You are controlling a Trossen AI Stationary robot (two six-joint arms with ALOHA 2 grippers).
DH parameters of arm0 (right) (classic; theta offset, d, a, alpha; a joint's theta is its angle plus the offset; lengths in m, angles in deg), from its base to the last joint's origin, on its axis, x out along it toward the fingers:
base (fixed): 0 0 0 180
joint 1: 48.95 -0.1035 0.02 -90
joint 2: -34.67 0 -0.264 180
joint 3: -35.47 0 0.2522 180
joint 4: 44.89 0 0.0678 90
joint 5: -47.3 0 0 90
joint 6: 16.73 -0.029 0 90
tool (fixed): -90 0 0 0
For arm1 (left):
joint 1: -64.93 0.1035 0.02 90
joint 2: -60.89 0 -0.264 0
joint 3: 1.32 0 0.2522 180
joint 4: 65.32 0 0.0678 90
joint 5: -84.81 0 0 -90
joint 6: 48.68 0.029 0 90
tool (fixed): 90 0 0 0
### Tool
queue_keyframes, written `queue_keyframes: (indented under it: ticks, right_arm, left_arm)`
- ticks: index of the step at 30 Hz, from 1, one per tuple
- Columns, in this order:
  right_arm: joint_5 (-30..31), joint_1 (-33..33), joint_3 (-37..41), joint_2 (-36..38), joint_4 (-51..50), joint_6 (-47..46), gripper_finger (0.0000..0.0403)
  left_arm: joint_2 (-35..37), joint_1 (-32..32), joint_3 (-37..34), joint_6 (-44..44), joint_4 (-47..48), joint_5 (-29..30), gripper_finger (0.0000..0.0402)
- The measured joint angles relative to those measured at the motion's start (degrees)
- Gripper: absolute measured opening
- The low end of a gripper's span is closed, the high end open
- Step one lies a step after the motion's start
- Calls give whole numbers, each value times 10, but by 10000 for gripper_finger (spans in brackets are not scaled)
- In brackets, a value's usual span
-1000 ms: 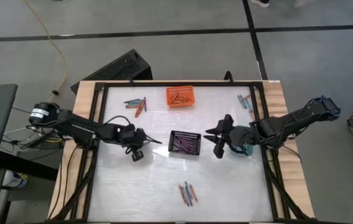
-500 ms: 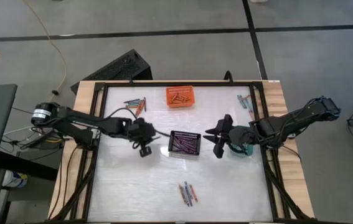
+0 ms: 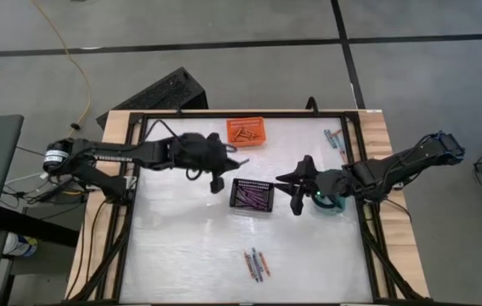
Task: Sort crayons
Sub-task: Put the light blue green crayon into the green bin
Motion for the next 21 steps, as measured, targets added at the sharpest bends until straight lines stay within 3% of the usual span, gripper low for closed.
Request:
queue_keyframes:
  ticks: [8, 21]
  right_arm:
    - [1, 31, 0, 1, 150, 125, 111]
    - [-47, 77, 0, 0, 234, 193, 111]
  left_arm:
    - [-14, 16, 40, -2, -92, -97, 0]
    - [-56, 15, 130, 13, -107, -158, 0]
